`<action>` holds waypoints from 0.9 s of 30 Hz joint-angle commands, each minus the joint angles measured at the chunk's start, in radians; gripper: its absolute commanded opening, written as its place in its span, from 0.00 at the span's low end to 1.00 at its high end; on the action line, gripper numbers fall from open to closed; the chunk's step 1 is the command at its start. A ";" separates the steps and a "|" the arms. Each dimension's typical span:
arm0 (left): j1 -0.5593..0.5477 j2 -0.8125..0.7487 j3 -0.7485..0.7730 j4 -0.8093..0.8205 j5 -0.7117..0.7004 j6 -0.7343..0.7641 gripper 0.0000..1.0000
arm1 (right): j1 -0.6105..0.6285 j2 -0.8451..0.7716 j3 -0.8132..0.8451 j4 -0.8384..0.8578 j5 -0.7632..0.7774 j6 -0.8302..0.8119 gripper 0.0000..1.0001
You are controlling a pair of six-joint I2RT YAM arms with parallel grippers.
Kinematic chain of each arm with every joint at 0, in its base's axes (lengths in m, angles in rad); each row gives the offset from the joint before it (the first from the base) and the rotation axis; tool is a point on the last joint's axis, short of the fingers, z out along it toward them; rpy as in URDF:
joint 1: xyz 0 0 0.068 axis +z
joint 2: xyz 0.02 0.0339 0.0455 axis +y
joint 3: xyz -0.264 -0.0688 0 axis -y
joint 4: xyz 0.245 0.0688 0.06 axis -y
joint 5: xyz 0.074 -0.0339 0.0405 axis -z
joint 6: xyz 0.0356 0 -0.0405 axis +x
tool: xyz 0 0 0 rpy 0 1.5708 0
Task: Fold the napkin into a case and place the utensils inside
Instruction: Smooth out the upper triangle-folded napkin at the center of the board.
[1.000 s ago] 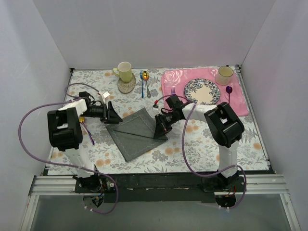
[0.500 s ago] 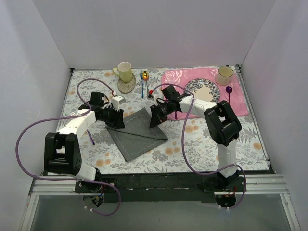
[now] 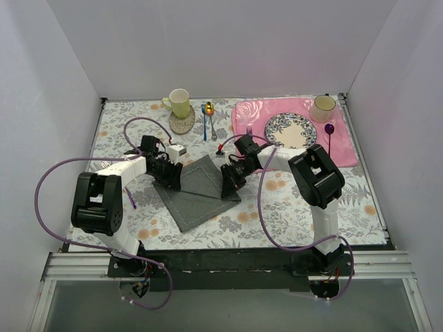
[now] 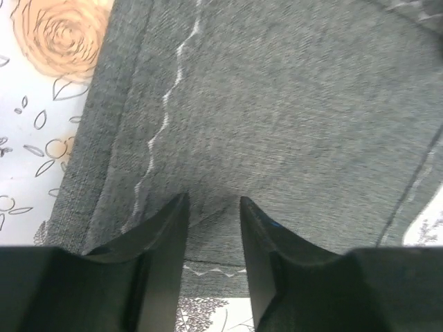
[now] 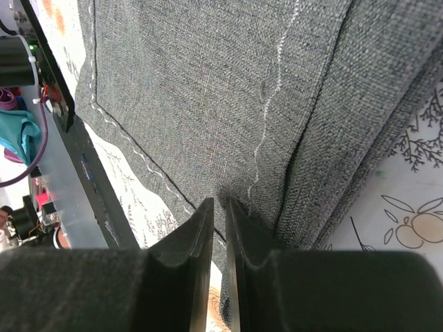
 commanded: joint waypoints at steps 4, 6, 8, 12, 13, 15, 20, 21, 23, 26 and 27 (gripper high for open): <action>-0.004 -0.027 0.151 0.049 0.124 -0.017 0.40 | 0.003 -0.113 0.045 -0.063 -0.040 -0.042 0.24; -0.014 0.047 0.238 0.013 0.118 0.004 0.40 | 0.000 -0.134 0.038 -0.083 -0.031 -0.055 0.24; -0.029 0.086 0.278 0.000 0.106 0.015 0.40 | 0.002 -0.154 0.025 -0.100 -0.026 -0.062 0.24; -0.052 0.122 0.300 -0.021 0.072 0.038 0.40 | 0.002 -0.173 -0.003 -0.094 -0.014 -0.069 0.25; -0.055 0.115 0.295 -0.031 0.075 0.047 0.40 | 0.002 -0.174 -0.008 -0.088 -0.012 -0.068 0.25; -0.066 0.099 0.269 -0.041 0.068 0.058 0.40 | 0.000 -0.171 -0.018 -0.068 0.001 -0.065 0.26; -0.089 0.072 0.165 -0.032 0.019 0.063 0.40 | 0.000 -0.110 -0.025 -0.068 0.026 -0.069 0.26; -0.089 0.077 0.159 -0.031 0.015 0.061 0.40 | 0.000 -0.101 -0.032 -0.069 0.029 -0.069 0.26; -0.090 0.095 0.149 -0.026 0.002 0.059 0.40 | 0.000 -0.084 -0.043 -0.066 0.032 -0.069 0.26; -0.092 0.118 0.145 -0.021 -0.012 0.062 0.40 | 0.000 -0.070 -0.058 -0.068 0.031 -0.069 0.26; -0.092 0.123 0.143 -0.028 -0.012 0.064 0.40 | 0.002 -0.068 -0.061 -0.072 0.031 -0.069 0.26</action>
